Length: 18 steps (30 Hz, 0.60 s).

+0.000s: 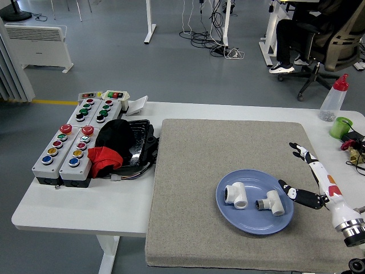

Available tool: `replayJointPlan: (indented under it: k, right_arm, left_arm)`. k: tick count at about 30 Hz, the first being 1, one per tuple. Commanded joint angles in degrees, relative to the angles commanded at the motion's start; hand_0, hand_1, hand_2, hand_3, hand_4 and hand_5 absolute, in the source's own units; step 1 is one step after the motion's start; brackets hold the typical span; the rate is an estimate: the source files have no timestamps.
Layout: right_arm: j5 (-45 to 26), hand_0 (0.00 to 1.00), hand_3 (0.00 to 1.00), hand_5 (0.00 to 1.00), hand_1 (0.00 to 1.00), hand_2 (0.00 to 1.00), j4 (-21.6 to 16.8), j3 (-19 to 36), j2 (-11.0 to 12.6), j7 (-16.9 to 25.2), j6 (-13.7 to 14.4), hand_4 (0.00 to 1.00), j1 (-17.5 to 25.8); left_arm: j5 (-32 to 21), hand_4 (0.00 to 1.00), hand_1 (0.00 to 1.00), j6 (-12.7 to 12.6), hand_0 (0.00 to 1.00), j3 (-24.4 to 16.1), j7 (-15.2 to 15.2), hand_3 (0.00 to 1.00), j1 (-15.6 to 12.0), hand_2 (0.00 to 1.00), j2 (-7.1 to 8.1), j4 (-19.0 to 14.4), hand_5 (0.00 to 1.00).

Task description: Pick pipe place plate twice

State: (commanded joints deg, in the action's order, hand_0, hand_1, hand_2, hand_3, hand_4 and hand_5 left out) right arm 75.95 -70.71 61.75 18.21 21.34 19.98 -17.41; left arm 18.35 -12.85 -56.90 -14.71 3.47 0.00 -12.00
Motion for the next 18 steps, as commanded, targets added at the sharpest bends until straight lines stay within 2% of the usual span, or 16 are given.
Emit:
replayJointPlan:
  k: [4,5,8,10,11,16,17,18]
  right_arm:
    - [-9.5,0.93,0.907,0.23,0.856,0.961,-3.2,6.0,-0.5,0.3,-4.4,0.721,2.7]
    - [-11.8,0.879,0.876,0.24,0.829,0.948,-3.7,7.2,-0.5,-0.1,-5.4,0.704,3.2]
    - [-18.8,0.879,0.876,0.24,0.829,0.948,-4.6,10.4,-0.4,-1.3,-7.2,0.704,4.5]
    - [-23.7,0.879,0.876,0.24,0.829,0.948,-4.9,12.4,-0.5,-1.8,-7.8,0.704,5.3]
    - [-26.3,0.866,0.862,0.252,0.834,0.92,-4.9,13.8,-0.7,-2.1,-8.1,0.669,5.8]
    - [-38.2,0.866,0.862,0.252,0.834,0.92,-4.8,20.3,-1.6,-5.5,-9.8,0.669,8.6]
    - [-40.8,0.861,0.866,0.331,0.832,0.922,-4.8,20.6,-1.6,-5.6,-9.8,0.67,8.7]
    - [-43.0,0.861,0.866,0.331,0.832,0.922,-4.7,21.7,-1.7,-6.1,-9.9,0.67,9.3]
  left_arm:
    - [0.6,0.636,0.608,-0.1,0.633,-0.5,-0.1,0.722,0.0,0.64,0.0,0.0,0.998]
    - [0.7,0.637,0.608,-0.1,0.633,-0.6,-0.2,0.723,-0.1,0.64,0.0,0.0,0.998]
    - [1.1,0.637,0.608,-0.2,0.633,-0.8,-0.2,0.723,-0.2,0.64,0.0,0.0,0.998]
    - [1.2,0.637,0.608,-0.2,0.633,-0.9,-0.2,0.723,-0.3,0.64,0.0,0.0,0.998]
    - [1.3,0.637,0.608,-0.2,0.633,-1.0,-0.2,0.724,-0.3,0.64,0.0,0.0,0.998]
    - [2.1,0.637,0.608,-0.3,0.633,-1.6,-0.4,0.724,-0.6,0.64,0.0,-0.1,0.998]
    - [2.1,0.636,0.608,-0.3,0.634,-1.6,-0.4,0.725,-0.6,0.641,0.0,-0.1,0.998]
    - [2.4,0.636,0.608,-0.3,0.634,-1.9,-0.5,0.725,-0.7,0.641,0.0,-0.1,0.998]
